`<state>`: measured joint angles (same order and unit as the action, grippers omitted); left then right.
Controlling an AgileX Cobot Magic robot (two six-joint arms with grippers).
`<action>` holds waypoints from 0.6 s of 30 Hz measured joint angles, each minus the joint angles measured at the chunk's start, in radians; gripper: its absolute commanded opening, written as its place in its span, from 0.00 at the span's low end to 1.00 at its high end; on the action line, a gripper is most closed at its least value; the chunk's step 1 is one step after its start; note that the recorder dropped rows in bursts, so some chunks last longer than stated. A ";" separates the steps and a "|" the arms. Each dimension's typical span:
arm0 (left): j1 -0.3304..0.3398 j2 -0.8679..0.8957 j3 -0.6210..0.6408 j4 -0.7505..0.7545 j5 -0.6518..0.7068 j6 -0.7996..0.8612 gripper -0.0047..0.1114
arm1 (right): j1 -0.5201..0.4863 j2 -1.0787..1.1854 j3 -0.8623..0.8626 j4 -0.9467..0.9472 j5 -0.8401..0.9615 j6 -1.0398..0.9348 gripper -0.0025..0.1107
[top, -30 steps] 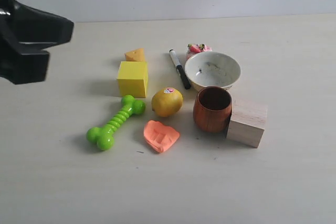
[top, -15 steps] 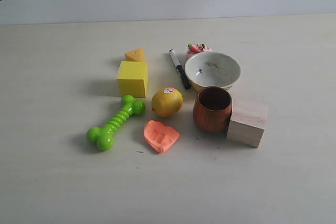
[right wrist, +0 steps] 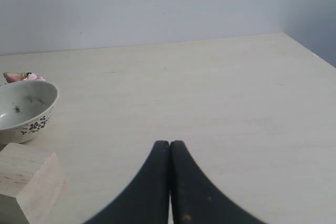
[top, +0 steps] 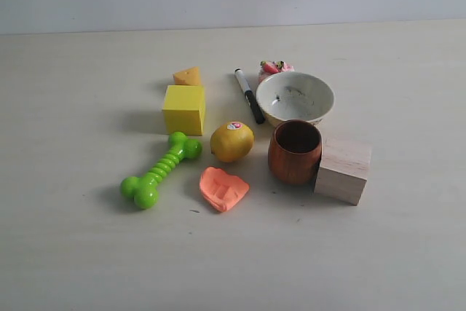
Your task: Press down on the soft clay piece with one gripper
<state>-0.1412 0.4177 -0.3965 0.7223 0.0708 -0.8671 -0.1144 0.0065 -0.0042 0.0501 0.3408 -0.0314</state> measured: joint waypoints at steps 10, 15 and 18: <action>0.099 -0.186 0.176 -0.027 -0.043 -0.032 0.04 | 0.000 0.000 0.000 0.000 0.000 0.000 0.02; 0.099 -0.225 0.241 -0.027 -0.080 -0.090 0.04 | 0.000 0.000 0.000 0.000 0.000 0.000 0.02; 0.099 -0.258 0.289 -0.027 -0.109 -0.099 0.04 | 0.000 0.000 0.000 0.000 0.000 0.000 0.02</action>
<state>-0.0420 0.1601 -0.1077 0.6956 -0.0384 -0.9664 -0.1144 0.0065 -0.0042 0.0501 0.3408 -0.0314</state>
